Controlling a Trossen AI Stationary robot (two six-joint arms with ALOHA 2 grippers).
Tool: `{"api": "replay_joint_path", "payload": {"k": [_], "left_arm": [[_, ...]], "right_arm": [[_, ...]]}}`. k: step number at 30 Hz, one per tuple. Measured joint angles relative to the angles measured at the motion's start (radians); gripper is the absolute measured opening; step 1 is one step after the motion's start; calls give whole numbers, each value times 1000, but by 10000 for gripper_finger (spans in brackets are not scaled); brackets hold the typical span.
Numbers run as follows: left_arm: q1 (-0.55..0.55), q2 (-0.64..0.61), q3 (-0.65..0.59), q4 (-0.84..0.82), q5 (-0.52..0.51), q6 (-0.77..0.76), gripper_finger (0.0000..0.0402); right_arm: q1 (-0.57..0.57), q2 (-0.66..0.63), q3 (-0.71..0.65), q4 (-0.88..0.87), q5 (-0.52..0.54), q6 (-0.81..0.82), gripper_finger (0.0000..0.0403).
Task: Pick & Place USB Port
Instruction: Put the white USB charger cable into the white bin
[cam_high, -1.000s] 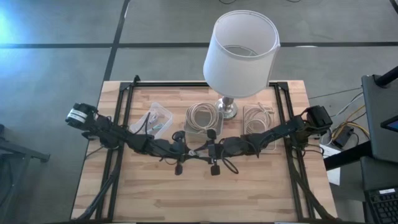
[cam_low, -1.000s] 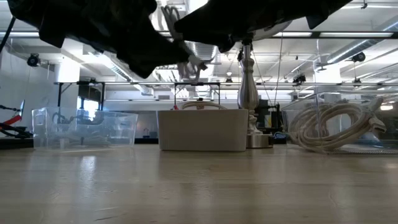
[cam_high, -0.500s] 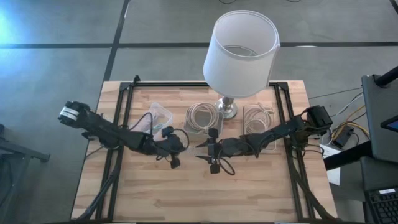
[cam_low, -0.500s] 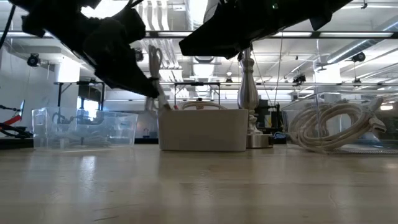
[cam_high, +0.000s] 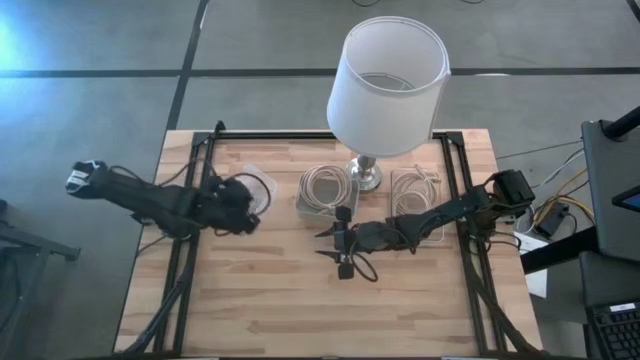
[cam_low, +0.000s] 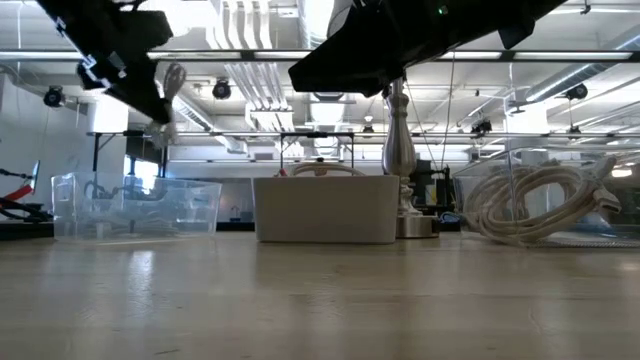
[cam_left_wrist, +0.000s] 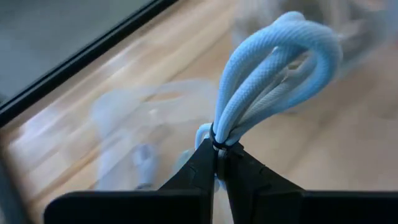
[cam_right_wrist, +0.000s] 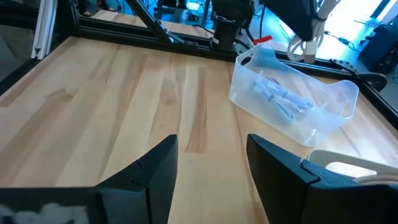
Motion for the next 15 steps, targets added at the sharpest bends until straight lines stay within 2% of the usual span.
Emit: {"api": "replay_joint_path", "payload": {"k": [3,8,10,15], "left_arm": [[56,-16,-12,-89,25,-70,24],[180,16,-68,-114,249,-66,25],[227,38,-90,-113,306,-54,25],[319,96,-103,-101,323,-13,26]], "right_arm": [[0,0,0,1,0,3,189],[0,0,0,5,0,4,189],[0,0,0,5,0,4,189],[0,-1,1,6,-2,4,189]]}}
